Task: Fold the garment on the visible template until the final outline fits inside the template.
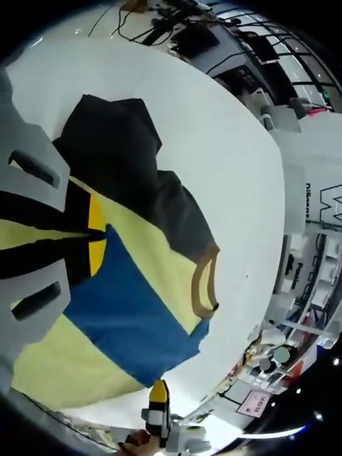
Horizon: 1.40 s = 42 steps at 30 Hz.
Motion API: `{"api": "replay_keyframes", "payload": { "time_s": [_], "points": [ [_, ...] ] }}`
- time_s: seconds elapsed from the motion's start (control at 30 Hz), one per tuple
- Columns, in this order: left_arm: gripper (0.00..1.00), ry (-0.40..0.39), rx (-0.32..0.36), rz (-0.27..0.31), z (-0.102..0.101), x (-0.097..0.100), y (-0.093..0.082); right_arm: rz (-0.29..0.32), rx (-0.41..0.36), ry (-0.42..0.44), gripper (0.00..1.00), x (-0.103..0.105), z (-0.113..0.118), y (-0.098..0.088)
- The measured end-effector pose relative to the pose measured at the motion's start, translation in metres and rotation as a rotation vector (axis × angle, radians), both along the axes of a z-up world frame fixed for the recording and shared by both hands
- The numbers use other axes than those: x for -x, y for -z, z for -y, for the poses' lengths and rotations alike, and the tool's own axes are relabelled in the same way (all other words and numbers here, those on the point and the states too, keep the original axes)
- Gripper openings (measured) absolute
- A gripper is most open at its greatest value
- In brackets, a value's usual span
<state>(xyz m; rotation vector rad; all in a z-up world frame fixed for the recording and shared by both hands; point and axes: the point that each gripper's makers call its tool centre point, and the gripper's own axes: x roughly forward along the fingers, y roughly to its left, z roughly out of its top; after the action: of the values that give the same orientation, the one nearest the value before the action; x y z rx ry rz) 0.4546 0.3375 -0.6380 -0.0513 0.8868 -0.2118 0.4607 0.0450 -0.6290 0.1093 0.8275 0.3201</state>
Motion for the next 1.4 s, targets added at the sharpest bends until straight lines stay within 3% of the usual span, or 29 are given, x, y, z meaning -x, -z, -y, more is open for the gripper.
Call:
{"api": "replay_keyframes", "payload": {
  "time_s": [0.13, 0.17, 0.2, 0.27, 0.37, 0.53, 0.73, 0.9, 1.4],
  "points": [
    [0.00, 0.000, 0.000, 0.001, 0.000, 0.000, 0.000, -0.017, 0.030, 0.003, 0.22, 0.008, -0.008, 0.010],
    [0.00, -0.001, 0.001, 0.001, 0.000, 0.000, 0.000, 0.030, 0.069, -0.005, 0.21, 0.003, -0.005, 0.006],
    [0.00, -0.001, 0.001, 0.001, 0.000, 0.000, 0.000, 0.001, 0.067, 0.003, 0.20, 0.009, -0.008, 0.007],
    [0.00, 0.001, -0.002, 0.002, 0.000, 0.000, 0.000, 0.000, 0.094, -0.011, 0.18, 0.010, -0.009, 0.006],
    [0.00, 0.002, -0.004, 0.002, 0.000, 0.000, 0.000, 0.012, 0.146, -0.023, 0.06, 0.009, -0.005, 0.008],
    [0.00, 0.001, 0.000, 0.001, 0.000, 0.000, 0.000, 0.016, 0.146, -0.025, 0.00, 0.007, -0.005, 0.008],
    [0.00, 0.005, -0.001, -0.001, 0.001, -0.001, 0.000, 0.016, 0.153, -0.048, 0.00, 0.005, 0.000, 0.007],
    [0.00, 0.010, 0.043, -0.003, 0.013, -0.001, 0.000, 0.013, 0.165, -0.033, 0.00, 0.005, 0.013, 0.008],
    [0.00, 0.073, 0.075, 0.005, 0.054, -0.002, 0.001, 0.012, 0.208, 0.002, 0.00, 0.005, 0.054, 0.008]
  ]
}}
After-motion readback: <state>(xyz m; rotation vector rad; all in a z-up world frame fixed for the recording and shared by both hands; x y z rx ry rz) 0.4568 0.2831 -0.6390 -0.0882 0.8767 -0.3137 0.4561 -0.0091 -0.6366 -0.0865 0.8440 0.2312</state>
